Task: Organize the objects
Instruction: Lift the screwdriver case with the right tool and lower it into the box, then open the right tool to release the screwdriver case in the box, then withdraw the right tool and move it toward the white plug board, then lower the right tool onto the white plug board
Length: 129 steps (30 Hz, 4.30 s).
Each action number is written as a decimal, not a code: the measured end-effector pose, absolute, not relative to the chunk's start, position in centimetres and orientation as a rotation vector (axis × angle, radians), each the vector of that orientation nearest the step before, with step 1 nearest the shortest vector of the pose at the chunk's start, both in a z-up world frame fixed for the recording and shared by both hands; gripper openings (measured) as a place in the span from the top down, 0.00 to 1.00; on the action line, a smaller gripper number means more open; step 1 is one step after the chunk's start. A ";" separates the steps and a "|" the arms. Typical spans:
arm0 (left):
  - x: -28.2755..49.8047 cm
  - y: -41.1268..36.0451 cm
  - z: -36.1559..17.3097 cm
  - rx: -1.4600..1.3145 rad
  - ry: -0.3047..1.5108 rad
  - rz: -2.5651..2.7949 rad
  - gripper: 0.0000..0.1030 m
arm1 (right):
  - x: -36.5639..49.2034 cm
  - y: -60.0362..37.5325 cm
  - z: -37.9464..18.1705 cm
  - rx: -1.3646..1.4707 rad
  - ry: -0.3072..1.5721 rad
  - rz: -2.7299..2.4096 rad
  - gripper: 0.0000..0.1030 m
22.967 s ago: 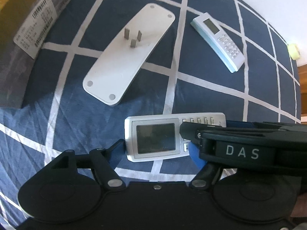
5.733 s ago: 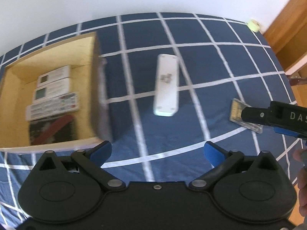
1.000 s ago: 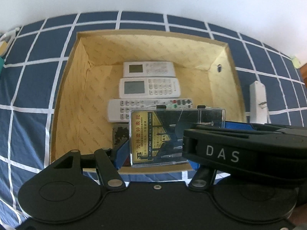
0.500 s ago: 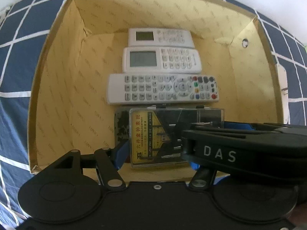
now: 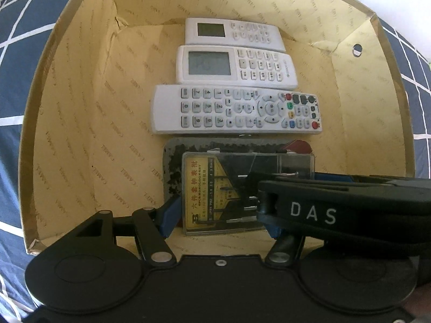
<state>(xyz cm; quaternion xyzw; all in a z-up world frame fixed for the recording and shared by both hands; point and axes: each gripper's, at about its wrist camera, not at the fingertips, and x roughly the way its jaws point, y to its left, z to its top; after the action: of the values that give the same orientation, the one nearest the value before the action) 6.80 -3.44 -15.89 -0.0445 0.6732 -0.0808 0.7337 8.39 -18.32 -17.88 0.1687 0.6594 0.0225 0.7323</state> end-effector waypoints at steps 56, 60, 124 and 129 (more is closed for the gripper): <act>-2.1 -3.9 -2.2 -0.047 1.226 -0.022 0.00 | -1.3 -25.2 -2.7 0.305 1.136 0.041 0.00; -3.1 -5.6 -2.1 -0.043 1.231 -0.029 0.00 | -2.5 -27.2 -2.4 0.292 1.132 0.036 0.00; 5.1 -33.6 -14.2 -0.238 1.389 0.277 0.00 | 16.1 -41.9 -17.3 -0.657 1.349 0.785 0.00; 5.8 -33.8 -15.0 -0.230 1.405 0.268 0.00 | 16.6 -41.7 -18.5 -0.655 1.390 0.825 0.02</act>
<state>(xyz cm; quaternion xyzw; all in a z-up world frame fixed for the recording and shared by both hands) 5.77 -33.82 -14.97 -0.1053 0.6428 0.1226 0.7488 16.62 -41.71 -18.48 -0.2877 0.6100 0.3623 0.6433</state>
